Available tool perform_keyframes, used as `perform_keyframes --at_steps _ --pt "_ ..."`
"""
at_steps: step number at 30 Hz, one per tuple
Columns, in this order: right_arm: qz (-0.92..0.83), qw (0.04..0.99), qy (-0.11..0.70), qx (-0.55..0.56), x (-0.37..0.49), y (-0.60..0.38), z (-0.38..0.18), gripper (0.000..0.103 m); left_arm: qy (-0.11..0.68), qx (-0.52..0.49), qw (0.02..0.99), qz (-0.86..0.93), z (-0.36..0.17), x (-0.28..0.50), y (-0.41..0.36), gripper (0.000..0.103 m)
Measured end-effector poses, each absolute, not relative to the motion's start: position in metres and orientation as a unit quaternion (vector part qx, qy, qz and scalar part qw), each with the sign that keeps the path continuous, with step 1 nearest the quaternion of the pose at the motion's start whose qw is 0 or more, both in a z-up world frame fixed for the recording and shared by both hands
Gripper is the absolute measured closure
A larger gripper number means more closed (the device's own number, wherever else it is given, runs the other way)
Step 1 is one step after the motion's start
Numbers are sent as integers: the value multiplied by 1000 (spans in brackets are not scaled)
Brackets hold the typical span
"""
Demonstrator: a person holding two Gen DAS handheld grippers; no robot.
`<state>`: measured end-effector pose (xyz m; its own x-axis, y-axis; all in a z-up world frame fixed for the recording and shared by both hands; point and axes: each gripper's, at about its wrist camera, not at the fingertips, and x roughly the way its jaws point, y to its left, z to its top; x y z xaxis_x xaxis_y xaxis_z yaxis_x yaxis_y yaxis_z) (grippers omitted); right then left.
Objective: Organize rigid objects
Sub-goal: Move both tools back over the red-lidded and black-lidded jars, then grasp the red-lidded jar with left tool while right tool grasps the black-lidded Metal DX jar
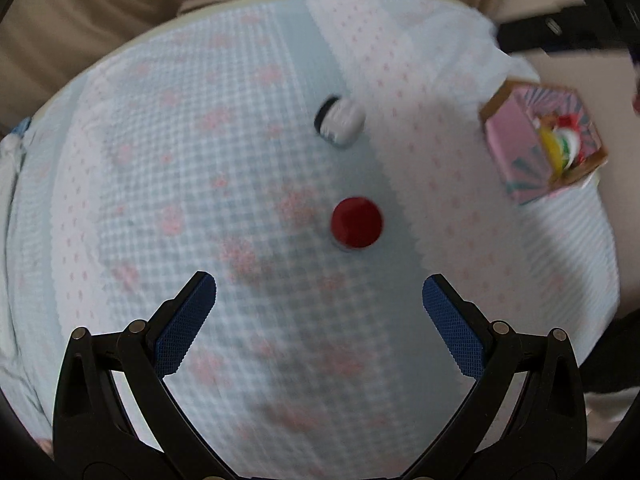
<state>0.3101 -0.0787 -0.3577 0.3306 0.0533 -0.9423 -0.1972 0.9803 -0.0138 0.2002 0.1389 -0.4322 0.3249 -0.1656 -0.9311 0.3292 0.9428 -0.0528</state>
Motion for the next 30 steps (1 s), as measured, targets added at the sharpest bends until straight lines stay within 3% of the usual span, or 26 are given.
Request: perform_keyframes --at_steps 9,13,19,26,28,30 --pt "136 743 642 -133 380 -43 -464 0 552 126 801 -194 -513 223 100 1" --pt "162 727 650 -148 398 -29 -497 0 537 138 807 -203 -539 234 85 10" --pt "183 699 673 -159 419 -15 -544 20 540 119 805 -214 -562 245 75 28" --pt "184 690 684 -145 437 -7 -561 20 532 116 810 -219 -564 249 65 34" --pt "182 689 687 -146 441 -4 -563 20 536 116 807 -220 -567 252 60 46" --pt "180 689 687 -146 445 -1 -566 25 536 119 808 -216 -570 254 58 49"
